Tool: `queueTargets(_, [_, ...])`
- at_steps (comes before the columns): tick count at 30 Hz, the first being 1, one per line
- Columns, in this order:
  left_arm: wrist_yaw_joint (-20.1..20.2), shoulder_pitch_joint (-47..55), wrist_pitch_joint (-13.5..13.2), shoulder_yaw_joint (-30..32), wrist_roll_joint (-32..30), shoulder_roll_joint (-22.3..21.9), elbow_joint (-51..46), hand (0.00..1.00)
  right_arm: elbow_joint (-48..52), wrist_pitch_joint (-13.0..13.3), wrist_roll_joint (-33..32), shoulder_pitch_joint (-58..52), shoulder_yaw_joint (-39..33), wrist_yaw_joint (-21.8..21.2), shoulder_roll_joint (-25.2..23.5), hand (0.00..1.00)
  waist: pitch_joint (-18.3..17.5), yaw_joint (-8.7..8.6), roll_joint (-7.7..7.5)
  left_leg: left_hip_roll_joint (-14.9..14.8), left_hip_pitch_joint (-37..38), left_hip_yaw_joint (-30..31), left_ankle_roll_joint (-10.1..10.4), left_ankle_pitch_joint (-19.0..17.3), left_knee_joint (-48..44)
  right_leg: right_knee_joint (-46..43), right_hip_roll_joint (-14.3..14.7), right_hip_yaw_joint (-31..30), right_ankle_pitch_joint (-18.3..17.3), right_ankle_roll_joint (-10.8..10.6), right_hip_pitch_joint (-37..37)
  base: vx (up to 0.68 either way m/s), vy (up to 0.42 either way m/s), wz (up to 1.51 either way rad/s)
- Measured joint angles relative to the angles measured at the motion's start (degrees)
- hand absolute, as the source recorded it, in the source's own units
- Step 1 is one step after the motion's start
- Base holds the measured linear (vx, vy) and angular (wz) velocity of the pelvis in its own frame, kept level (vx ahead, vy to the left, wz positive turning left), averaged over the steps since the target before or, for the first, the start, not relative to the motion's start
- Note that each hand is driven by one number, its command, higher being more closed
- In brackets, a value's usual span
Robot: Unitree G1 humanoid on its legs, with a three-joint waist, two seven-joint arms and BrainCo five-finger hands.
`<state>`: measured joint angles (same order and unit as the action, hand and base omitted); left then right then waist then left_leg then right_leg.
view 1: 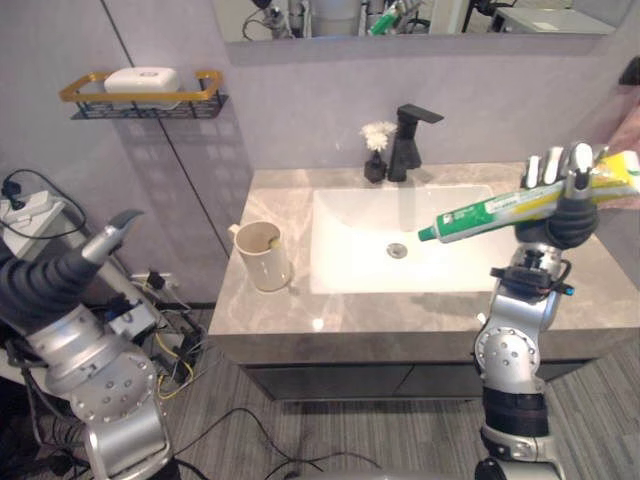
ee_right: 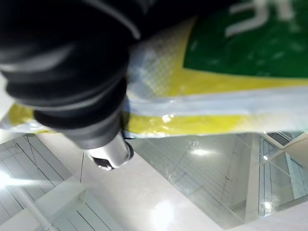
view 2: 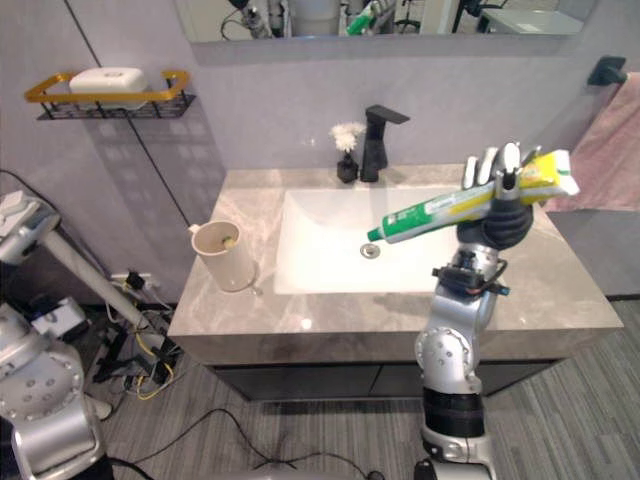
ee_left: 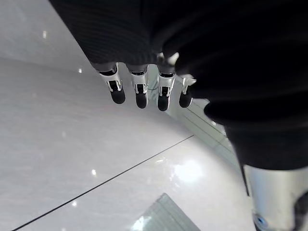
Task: Organize washtable
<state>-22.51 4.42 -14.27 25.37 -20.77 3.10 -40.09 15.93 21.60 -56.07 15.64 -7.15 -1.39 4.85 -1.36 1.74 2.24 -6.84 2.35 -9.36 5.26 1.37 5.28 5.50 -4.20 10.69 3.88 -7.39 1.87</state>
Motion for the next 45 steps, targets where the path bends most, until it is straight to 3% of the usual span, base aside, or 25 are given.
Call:
queueTargets(7, [2.1, 6.3, 0.9, 1.0, 2.5, -4.1, 6.8, 0.0, -4.0, 0.6, 1.8, 4.9, -2.9, 1.8, 0.1, 1.0, 0.3, 1.09, -0.45, 0.0, -1.0, 1.5, 0.0, 0.7, 0.1, 0.0, -0.1, 1.8, -0.2, 0.0, 0.0, -0.02, 0.005, 0.14])
queueTargets(9, [2.7, 7.1, 2.0, 1.5, 3.6, -5.3, 10.4, 0.0, -4.6, 0.6, 2.7, 6.1, -3.9, 2.6, 0.3, 1.0, 0.7, 2.32, -1.14, 0.1, -1.3, 1.7, 0.1, 0.9, 0.3, 0.0, -0.1, 2.2, -0.7, 0.0, -0.1, -0.04, 0.003, 0.07])
queueTargets(15, [4.8, 9.1, 4.0, 1.8, 4.4, -7.2, 21.2, 0.0, -8.8, 0.5, 2.9, 12.3, -3.8, 4.3, 3.3, 1.0, 1.1, 2.51, -1.67, 0.8, -2.6, 3.8, -0.1, 1.6, 0.4, 0.0, -0.9, 4.5, -1.6, -0.3, -0.2, -0.02, 0.018, 0.2])
queueTargets(22, [7.1, 10.5, 5.7, 0.3, 4.4, -7.1, 36.3, 0.0, -18.1, -0.2, 4.0, 21.9, -2.1, 5.4, 8.5, 1.0, 1.8, 3.74, -2.93, 1.2, -2.9, 4.1, -0.3, 1.8, 0.1, 0.0, -1.2, 4.8, -1.6, -0.4, -0.3, 0.0, 0.012, 0.03])
queueTargets(28, [11.3, 10.9, 6.9, -5.5, 6.6, -5.3, 53.1, 0.0, -29.3, -4.3, 3.9, 37.9, 5.7, 6.3, 18.8, 1.0, 2.4, 4.35, -3.84, 0.8, -3.9, 3.9, -0.3, 1.8, 0.0, 0.0, -0.8, 3.3, -0.8, -0.6, -1.6, 0.01, 0.008, -0.03])
queueTargets(31, [12.6, 10.7, 7.5, -7.7, 7.4, -4.8, 58.5, 0.0, -31.2, -4.5, 3.9, 42.2, 7.0, 6.3, 20.9, 1.0, 2.8, 5.27, -4.52, 0.8, -4.2, 3.5, -0.3, 1.8, 0.0, 0.0, -0.8, 3.1, -0.6, -0.6, -2.1, -0.01, 0.01, -0.08])
queueTargets(45, [14.8, 9.4, 7.9, -7.3, 11.2, -1.6, 75.4, 0.0, -35.2, -5.9, 2.6, 51.6, 12.8, 5.1, 24.7, 1.0, 5.2, 6.08, -7.85, 0.8, -4.9, 2.9, -0.4, 1.8, 0.0, 0.0, -0.8, 2.4, -0.6, -0.6, -3.3, -0.01, 0.004, -0.03])
